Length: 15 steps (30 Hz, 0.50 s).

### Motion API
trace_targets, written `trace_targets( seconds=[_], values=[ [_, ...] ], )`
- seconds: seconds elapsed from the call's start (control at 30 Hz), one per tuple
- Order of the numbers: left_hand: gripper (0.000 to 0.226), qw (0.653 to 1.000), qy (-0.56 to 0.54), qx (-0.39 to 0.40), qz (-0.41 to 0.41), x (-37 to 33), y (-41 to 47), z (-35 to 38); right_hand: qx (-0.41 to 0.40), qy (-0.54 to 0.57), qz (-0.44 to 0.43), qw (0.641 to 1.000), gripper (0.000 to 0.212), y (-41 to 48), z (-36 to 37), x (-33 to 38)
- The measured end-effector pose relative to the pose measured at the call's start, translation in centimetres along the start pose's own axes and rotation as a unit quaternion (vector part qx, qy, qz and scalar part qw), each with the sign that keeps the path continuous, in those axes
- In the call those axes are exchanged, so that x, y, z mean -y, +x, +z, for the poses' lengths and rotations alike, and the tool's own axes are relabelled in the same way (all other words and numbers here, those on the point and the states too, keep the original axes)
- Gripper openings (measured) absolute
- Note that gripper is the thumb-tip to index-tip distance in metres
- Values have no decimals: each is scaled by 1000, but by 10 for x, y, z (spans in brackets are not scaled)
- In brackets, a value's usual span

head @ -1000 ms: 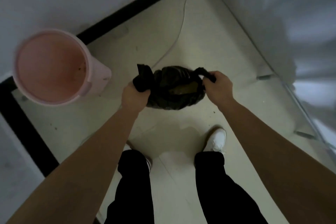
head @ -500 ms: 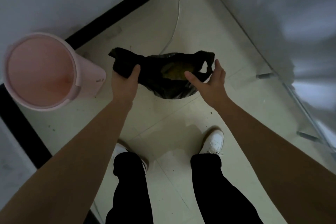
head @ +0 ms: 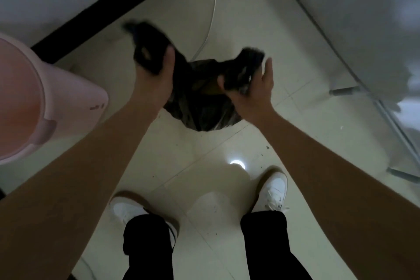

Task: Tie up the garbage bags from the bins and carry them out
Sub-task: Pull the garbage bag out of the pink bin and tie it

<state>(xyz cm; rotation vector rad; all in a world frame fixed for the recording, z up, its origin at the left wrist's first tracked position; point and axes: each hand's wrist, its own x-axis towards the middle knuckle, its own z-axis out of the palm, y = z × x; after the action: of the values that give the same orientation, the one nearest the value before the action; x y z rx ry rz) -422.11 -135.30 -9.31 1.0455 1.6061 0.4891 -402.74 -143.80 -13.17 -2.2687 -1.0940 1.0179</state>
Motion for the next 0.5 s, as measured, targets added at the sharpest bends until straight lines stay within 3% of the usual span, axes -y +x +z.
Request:
trace_targets(
  seconds=[0.07,0.13,0.23,0.33,0.4,0.47,0.5],
  values=[
    [44,995,-100,-12,1,-26,3,9,-53,51,-45,996,63,16,4,14],
    [34,963,-261,-26,-58,-41,-2,15,-64,110,-33,991,33,18,3,22],
    [52,909,-381,-68,-153,-42,-10,14,-17,136,35,990,27,7,-3,17],
    [49,924,-310,-29,-219,-19,-14,-5,78,75,34,994,19,-8,-10,3],
    [28,936,-283,62,-201,0,-13,-17,136,15,5,991,28,-12,-17,-5],
    [12,959,-177,161,-151,11,-15,-27,177,-49,-43,982,34,-13,-21,-4],
    [38,964,-115,199,-135,16,-16,-30,193,-76,-68,976,34,-13,-21,0]
  ],
)
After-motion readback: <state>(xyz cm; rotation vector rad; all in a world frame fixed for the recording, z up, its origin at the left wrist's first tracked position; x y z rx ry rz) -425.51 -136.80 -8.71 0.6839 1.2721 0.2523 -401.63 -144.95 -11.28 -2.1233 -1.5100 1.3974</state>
